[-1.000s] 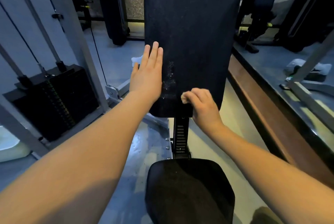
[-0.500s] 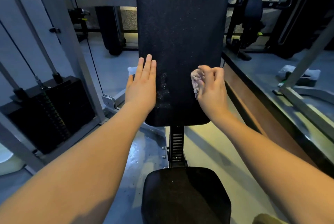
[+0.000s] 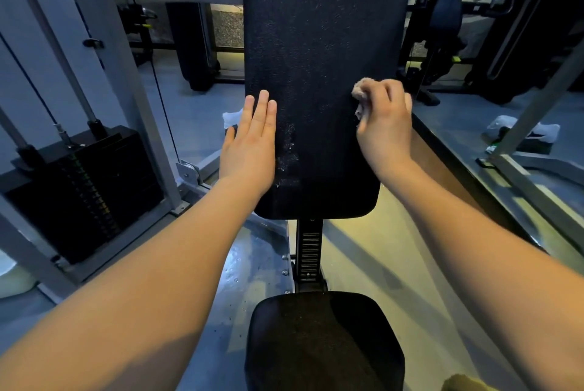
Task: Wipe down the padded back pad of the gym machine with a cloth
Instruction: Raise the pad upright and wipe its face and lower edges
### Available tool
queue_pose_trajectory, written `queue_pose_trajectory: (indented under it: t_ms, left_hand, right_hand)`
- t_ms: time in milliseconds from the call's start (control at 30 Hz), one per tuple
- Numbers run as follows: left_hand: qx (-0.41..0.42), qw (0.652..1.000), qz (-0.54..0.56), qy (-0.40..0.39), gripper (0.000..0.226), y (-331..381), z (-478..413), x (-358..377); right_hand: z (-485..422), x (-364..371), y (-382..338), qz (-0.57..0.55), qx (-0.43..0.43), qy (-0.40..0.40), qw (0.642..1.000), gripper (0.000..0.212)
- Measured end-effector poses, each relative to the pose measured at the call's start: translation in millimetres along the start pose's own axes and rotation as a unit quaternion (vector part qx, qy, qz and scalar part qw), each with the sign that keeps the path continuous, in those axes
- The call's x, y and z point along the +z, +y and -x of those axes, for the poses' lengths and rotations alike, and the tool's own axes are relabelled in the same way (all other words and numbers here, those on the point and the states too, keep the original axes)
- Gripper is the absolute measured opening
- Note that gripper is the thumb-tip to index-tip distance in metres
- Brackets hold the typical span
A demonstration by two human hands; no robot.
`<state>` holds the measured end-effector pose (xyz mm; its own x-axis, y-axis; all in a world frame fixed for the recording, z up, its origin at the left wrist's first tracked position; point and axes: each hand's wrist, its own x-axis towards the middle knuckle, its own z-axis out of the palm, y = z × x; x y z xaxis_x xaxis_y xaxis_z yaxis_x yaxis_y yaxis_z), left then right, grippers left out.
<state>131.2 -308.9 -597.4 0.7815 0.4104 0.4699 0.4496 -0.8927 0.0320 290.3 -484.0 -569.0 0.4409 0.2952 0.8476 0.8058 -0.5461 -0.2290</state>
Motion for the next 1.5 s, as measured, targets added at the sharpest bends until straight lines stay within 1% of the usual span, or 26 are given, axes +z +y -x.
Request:
queue_pose_trajectory:
  t_ms: [67, 133, 200, 267, 367, 433, 467, 533, 600, 633, 667, 733, 800, 833, 900, 933, 1067, 1133, 1167, 1233, 1333, 1433, 1500]
  left_hand:
    - [0.006, 1.000, 0.004, 0.002, 0.104, -1, -1, 1]
    - [0.009, 1.000, 0.005, 0.005, 0.104, -2, -1, 3]
    - [0.008, 1.000, 0.004, 0.008, 0.104, -2, 0, 3]
    - [0.009, 1.000, 0.004, 0.001, 0.103, -1, 1, 1]
    - [0.010, 1.000, -0.005, -0.010, 0.102, 0, 2, -7]
    - [0.002, 1.000, 0.000, -0.008, 0.103, 2, 2, -8]
    - [-0.003, 1.000, 0.001, -0.006, 0.104, 2, 2, -9]
    - [-0.006, 1.000, 0.003, -0.009, 0.105, 2, 2, -10]
    - [-0.005, 1.000, 0.002, -0.014, 0.104, 3, 3, -11]
    - [-0.006, 1.000, 0.003, -0.018, 0.103, 4, 3, -11]
    - [-0.008, 1.000, 0.004, -0.020, 0.103, 5, 4, -12]
    - [-0.010, 1.000, 0.001, -0.016, 0.103, 6, 3, -12]
    - [-0.010, 1.000, -0.002, -0.015, 0.104, 6, 3, -12]
    - [-0.010, 1.000, -0.002, -0.018, 0.104, 5, 3, -11]
    - [-0.010, 1.000, -0.006, -0.020, 0.104, 5, 3, -11]
    - [-0.010, 1.000, -0.011, -0.018, 0.105, 5, 2, -11]
    - [-0.012, 1.000, -0.018, -0.004, 0.107, 6, 2, -5]
    - [-0.011, 1.000, -0.018, -0.003, 0.106, 6, 3, -4]
    - [-0.009, 1.000, -0.019, -0.004, 0.105, 5, 3, -5]
    - [-0.004, 1.000, -0.015, -0.011, 0.103, 4, 3, -7]
    - [0.000, 1.000, -0.010, -0.015, 0.102, 3, 4, -10]
    - [-0.002, 1.000, -0.002, -0.021, 0.101, 3, 4, -11]
    - [-0.005, 1.000, -0.005, -0.020, 0.100, 4, 4, -12]
  right_hand:
    - [22, 9, -10, -0.007, -0.004, -0.009, 1.000, 0.036]
    - [60, 19, -22, -0.025, -0.036, -0.035, 0.998, 0.037]
    - [105, 30, -30, -0.041, -0.086, -0.097, 0.991, 0.035]
    - [141, 34, -31, -0.055, -0.113, -0.151, 0.981, 0.033]
    - [143, 29, -24, -0.061, -0.121, -0.211, 0.968, 0.041]
    - [125, 15, -22, -0.051, -0.133, -0.237, 0.961, 0.040]
    - [117, 9, -23, -0.050, -0.128, -0.235, 0.962, 0.039]
    - [100, -2, -21, -0.044, -0.084, -0.200, 0.975, 0.042]
    - [87, -7, -17, -0.005, -0.031, -0.155, 0.987, 0.044]
    - [83, -8, -15, 0.023, -0.021, -0.136, 0.990, 0.043]
    - [82, -8, -14, 0.046, -0.023, -0.122, 0.991, 0.040]
    - [86, -5, -14, 0.078, -0.064, -0.114, 0.988, 0.033]
    - [93, -1, -12, 0.103, -0.093, -0.129, 0.982, 0.042]
    - [95, 0, -10, 0.100, -0.093, -0.134, 0.982, 0.042]
    - [86, -2, -7, 0.065, -0.093, -0.116, 0.987, 0.029]
    - [76, -5, -8, 0.044, -0.098, -0.106, 0.989, 0.026]
    - [-4, -12, -21, -0.032, -0.122, -0.035, 0.991, 0.027]
    - [-33, -6, -33, -0.034, -0.130, -0.036, 0.990, 0.023]
    - [-38, -1, -39, -0.034, -0.128, -0.045, 0.990, 0.023]
    - [-26, 10, -48, -0.039, -0.120, -0.066, 0.990, 0.031]
    - [35, 21, -49, -0.048, -0.150, -0.126, 0.979, 0.036]
    - [115, 23, -31, -0.052, -0.223, -0.221, 0.948, 0.039]
    - [140, 17, -17, -0.039, -0.278, -0.272, 0.920, 0.044]
